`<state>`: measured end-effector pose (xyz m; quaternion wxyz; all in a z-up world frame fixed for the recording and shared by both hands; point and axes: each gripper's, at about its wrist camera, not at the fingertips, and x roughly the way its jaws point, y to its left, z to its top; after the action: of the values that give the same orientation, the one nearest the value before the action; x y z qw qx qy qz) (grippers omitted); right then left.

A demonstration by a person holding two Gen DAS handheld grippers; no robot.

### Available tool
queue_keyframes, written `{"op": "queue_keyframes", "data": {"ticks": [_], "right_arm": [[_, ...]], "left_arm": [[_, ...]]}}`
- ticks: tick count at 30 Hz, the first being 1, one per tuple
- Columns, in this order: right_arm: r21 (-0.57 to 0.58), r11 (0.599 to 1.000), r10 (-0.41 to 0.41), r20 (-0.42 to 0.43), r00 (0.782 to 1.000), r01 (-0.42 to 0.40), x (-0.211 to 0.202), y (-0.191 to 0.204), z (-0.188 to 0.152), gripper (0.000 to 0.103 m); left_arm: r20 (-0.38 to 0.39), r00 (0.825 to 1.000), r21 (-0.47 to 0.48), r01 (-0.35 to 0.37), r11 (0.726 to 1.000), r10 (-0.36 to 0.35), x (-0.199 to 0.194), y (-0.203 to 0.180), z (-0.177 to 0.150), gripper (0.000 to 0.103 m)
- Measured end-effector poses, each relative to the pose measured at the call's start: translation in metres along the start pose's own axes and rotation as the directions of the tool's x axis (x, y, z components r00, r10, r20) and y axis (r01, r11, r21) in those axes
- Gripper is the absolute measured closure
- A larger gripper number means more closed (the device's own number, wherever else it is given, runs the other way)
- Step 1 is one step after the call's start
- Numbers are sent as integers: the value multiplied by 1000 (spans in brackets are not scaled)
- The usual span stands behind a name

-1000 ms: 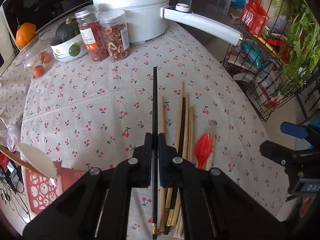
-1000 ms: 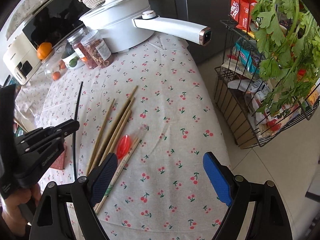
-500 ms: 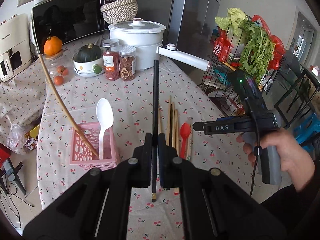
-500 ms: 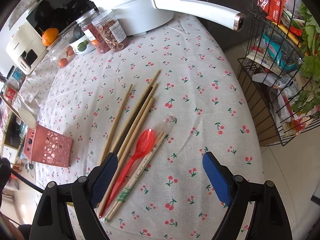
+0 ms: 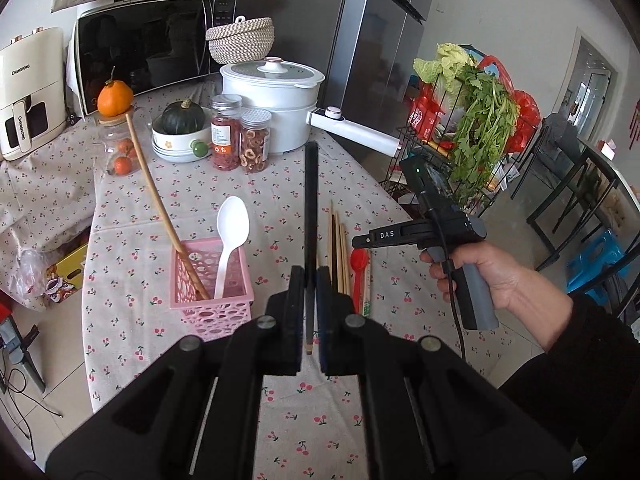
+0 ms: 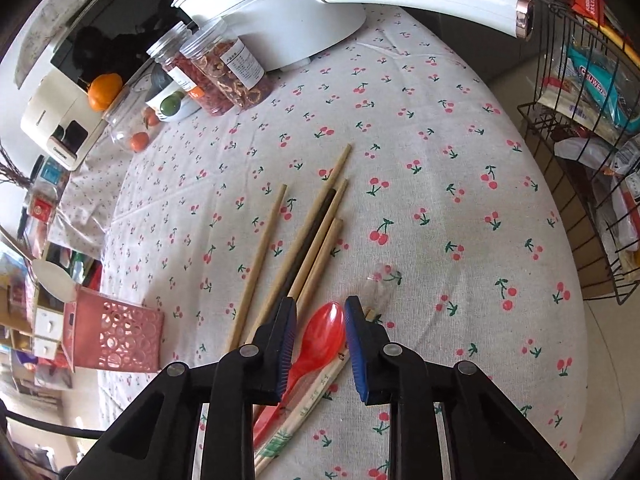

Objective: Organize utensils
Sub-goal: 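Lift the black chopstick with the left tool while the right tool grasps the red plastic spoon, then lower the black chopstick into the basket with the left tool while the right tool adds the red spoon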

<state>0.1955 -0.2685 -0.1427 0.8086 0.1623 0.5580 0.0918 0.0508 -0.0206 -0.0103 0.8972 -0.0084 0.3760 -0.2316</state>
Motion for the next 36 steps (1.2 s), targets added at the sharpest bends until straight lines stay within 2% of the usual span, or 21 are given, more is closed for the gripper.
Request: {"op": "queue_keyframes", "data": {"ticks": [3, 6, 8, 10, 13, 17, 21, 26, 29, 32, 36], "right_arm": [[-4, 1000, -19, -27, 999, 19, 10, 1, -2, 78], [-20, 1000, -5, -27, 1000, 4, 13, 2, -6, 80], [-22, 1000, 9, -61, 998, -10, 19, 2, -10, 91], [-58, 998, -17, -42, 999, 14, 19, 6, -13, 95], [-74, 997, -8, -39, 999, 5, 16, 9, -18, 97], [-87, 996, -9, 38, 999, 12, -7, 14, -24, 98], [-117, 993, 14, 146, 989, 3, -45, 24, -31, 100], [-144, 990, 28, 266, 964, 11, -89, 38, -42, 101], [-166, 986, 44, 339, 940, 13, -115, 49, -49, 101], [-191, 981, 64, 418, 906, 19, -140, 65, -54, 101], [-216, 976, 96, 525, 846, 23, -169, 86, -59, 101]], "left_arm": [[-1, 1000, -4, 4, 1000, -4, -2, 2, -1, 97], [-4, 1000, -7, 2, 1000, -2, -3, 4, -3, 97], [-6, 1000, -14, -1, 1000, 1, -3, 6, -4, 97], [-9, 1000, -21, -2, 1000, 2, -4, 8, -5, 97], [-8, 1000, -37, -4, 999, 4, -6, 13, -7, 97], [17, 1000, -50, -8, 999, 9, -17, 18, -6, 97], [65, 998, -62, -8, 998, 12, -34, 22, -3, 97], [140, 990, -86, -12, 996, 24, -54, 28, 4, 97], [198, 980, -95, -15, 995, 33, -69, 31, 9, 97], [258, 965, -105, -19, 994, 46, -83, 33, 14, 97], [309, 947, -118, -55, 991, 89, -90, 39, 20, 97]]}}
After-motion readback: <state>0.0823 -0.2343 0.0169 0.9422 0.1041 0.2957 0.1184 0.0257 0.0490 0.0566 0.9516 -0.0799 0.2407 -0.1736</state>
